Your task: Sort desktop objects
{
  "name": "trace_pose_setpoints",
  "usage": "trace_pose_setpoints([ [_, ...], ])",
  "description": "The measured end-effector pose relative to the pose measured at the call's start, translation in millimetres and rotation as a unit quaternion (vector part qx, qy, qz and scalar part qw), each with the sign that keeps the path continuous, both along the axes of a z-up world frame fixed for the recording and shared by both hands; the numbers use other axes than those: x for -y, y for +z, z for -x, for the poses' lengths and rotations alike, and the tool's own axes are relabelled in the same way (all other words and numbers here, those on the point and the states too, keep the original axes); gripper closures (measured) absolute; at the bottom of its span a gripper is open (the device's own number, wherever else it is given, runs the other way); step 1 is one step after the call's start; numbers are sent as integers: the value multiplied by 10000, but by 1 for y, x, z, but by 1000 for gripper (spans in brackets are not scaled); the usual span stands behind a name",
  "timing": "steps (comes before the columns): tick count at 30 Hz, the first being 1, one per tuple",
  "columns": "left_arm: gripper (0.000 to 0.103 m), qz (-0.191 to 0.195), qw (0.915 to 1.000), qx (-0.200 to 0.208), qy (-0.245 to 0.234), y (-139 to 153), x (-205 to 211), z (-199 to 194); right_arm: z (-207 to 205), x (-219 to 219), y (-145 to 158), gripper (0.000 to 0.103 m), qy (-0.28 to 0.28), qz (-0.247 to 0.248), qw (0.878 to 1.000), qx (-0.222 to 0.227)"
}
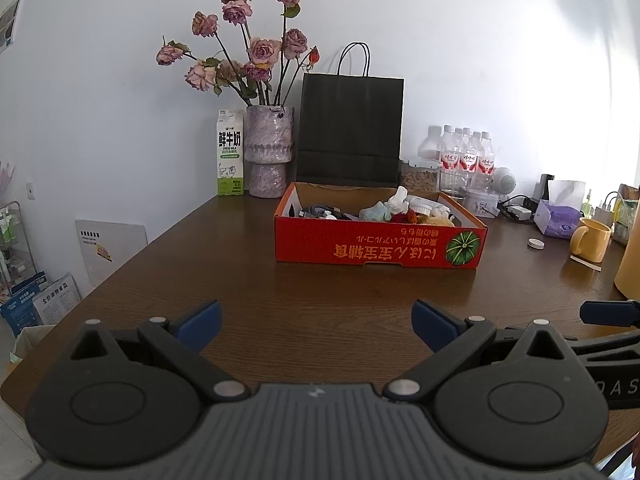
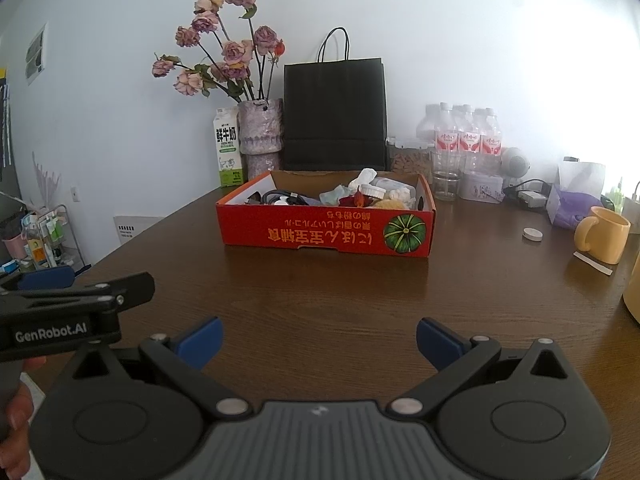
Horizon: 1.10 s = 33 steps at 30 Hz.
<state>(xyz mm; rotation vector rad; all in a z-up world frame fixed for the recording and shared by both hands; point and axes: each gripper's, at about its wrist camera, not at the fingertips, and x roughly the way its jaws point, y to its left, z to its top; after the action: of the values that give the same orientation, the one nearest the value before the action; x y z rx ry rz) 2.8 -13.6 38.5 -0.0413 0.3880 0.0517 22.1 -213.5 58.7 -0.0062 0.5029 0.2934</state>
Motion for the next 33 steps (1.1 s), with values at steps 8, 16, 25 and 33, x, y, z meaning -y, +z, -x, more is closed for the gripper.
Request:
trace_pose_setpoints([
  [8, 0, -3, 10000, -14, -2, -1, 0, 0, 0, 1, -2, 0, -5, -1, 10000, -9],
  [16, 0, -6, 10000, -34, 3, -3, -1, 0, -1, 1, -3, 0, -7, -7, 10000, -34],
  [25, 0, -9, 10000, -22, 2, -4, -1, 0, -1, 2, -4, 0, -11, -9, 10000, -38],
  [33, 0, -63, 10000, 19, 31, -1, 2, 0, -2, 1, -3, 0, -21, -12, 10000, -28],
])
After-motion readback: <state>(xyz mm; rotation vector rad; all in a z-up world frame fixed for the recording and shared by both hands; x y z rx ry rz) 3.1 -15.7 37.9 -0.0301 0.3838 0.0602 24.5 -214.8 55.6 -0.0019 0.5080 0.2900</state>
